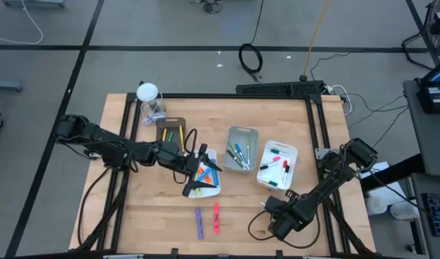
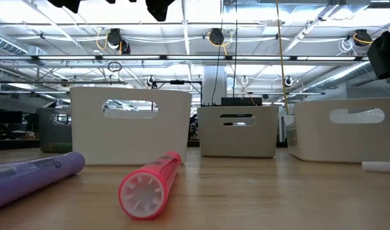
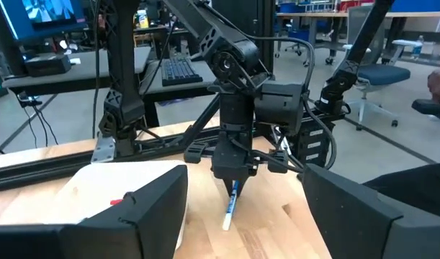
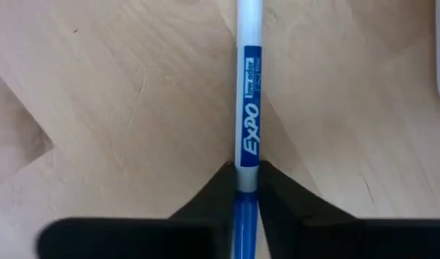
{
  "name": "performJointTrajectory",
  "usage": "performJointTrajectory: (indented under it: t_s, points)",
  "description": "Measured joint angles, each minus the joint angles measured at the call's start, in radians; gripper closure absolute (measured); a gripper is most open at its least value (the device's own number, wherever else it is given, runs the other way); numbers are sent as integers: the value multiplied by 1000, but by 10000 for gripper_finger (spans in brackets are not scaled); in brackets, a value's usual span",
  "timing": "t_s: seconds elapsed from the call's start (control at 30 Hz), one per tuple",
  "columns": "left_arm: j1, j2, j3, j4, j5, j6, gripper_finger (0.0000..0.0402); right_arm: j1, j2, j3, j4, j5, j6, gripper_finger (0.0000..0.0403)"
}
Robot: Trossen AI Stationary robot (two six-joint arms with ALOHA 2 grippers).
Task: Pick & Place Markers
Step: Put the blue dry erase marker into the gray bin
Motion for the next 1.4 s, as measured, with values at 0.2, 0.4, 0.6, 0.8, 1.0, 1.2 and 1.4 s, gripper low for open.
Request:
performJointTrajectory:
  t_s: [0.2, 0.4, 0.6, 0.8, 1.0, 1.2, 1.4]
  points:
    - [-1, 0, 0, 4, 0, -21, 128, 0, -1, -1, 17, 12, -19, 381]
    - [-7, 0, 0, 16, 0, -24, 128, -1, -66, -6, 96, 73, -26, 379]
    - [-26, 0, 0, 47, 10, -21, 128, -1, -170, -4, 321, 327, -162, 386]
    - [-49, -15, -1, 32, 10, -22, 128, -36, -196, -2, 631, 489, -475, 384]
    - [-80, -87, 0, -17, 12, -25, 128, -169, -195, -4, 777, 523, -660, 384]
    - [-156, -224, 0, -196, 15, 1, 128, -346, -195, -4, 801, 523, -746, 384]
    - [-216, -336, 0, -312, 0, 31, 128, -496, -210, -3, 688, 521, -734, 384]
